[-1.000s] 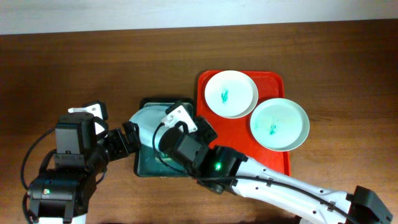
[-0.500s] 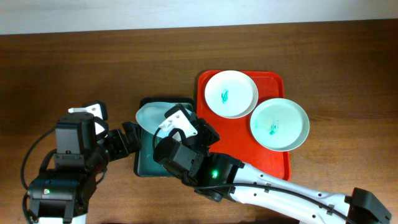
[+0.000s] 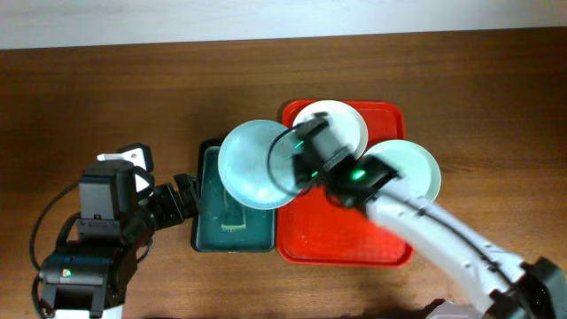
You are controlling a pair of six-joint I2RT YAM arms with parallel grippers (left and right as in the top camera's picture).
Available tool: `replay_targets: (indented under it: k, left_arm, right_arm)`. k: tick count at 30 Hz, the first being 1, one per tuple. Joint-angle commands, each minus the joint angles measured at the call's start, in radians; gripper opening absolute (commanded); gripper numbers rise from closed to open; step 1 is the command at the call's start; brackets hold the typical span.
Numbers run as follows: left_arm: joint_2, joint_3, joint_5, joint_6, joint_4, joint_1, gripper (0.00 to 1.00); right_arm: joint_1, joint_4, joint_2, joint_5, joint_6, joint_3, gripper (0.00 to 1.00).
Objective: Clean dirty plates on tray and stack at the side
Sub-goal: 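Carry the light blue plate right and set it beside the red tray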
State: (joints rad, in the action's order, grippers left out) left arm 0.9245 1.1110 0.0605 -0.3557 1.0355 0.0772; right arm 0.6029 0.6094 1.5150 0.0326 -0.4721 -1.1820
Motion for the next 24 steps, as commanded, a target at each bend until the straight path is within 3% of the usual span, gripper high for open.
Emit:
replay_targets:
  k: [1,3,6,9,12,17,19,24]
  left_arm:
    - [-0.003,0.016,0.004,0.006,-0.001,-0.004,0.99]
    - [-0.003,0.016,0.004,0.006,-0.001,-0.004,0.99]
    - [-0.003,0.016,0.004,0.006,-0.001,-0.004,0.99]
    - [-0.003,0.016,0.004,0.006,-0.001,-0.004,0.99]
    - [-0.003,0.016,0.004,0.006,-0.001,-0.004,1.00]
    - [-0.003,0.016,0.004,0.006,-0.001,-0.004,0.99]
    - [-0.003,0.016,0.004,0.006,-0.001,-0.004,0.99]
    - [-0.003,0.016,0.004,0.006,-0.001,-0.004,0.99]
  right_arm:
    - [-0.241,0.001,-0.156,-0.548,-0.030,-0.033,0.04]
    - [-0.428,0.079,-0.254,-0.531,-0.031,-0.033,0.04]
    - [-0.714,0.274,-0.306,-0.346,-0.034,-0.033,0.04]
    - [-1.043,0.386,-0.235,-0.226,-0.033,-0.031,0.04]
    - [-1.267,0.383,-0.092,-0.219,-0.034,-0.030,0.04]
    - [-1.423,0.346,0.164,-0.219,-0.005,-0.030,0.04]
    - [-1.411,0.327,0.261,-0.214,0.086,-0.030,0.04]
    - [-1.350,0.330,0.337,-0.174,0.096,-0.029,0.04]
